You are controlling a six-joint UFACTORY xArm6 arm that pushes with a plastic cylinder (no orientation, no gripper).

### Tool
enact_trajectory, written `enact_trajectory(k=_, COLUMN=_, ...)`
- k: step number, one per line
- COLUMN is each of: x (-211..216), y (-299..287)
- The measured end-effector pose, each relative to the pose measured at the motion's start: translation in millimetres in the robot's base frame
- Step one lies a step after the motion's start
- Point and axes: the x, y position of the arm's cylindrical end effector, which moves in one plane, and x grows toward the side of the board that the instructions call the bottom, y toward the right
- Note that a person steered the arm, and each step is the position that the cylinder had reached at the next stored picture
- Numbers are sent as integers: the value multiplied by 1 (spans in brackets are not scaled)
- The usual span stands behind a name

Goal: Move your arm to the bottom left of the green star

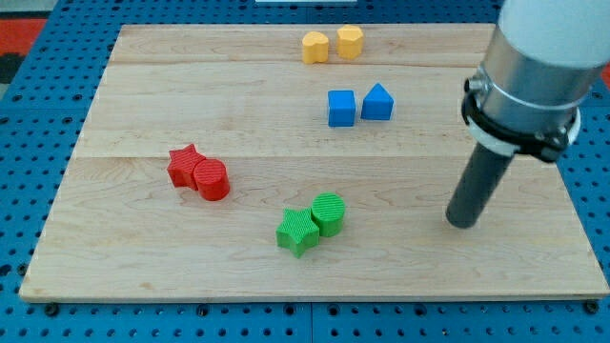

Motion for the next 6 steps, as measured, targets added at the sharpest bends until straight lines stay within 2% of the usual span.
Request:
enact_trajectory(k=1, x=53, y=-30)
enact_trajectory(k=2, x=69, y=-123)
enact_trajectory(k=3, x=61, y=-175)
enact_trajectory(k=4, x=33, y=-203)
enact_trajectory(k=5, x=25, y=-222)
enact_trajectory(k=6, x=12, y=-163)
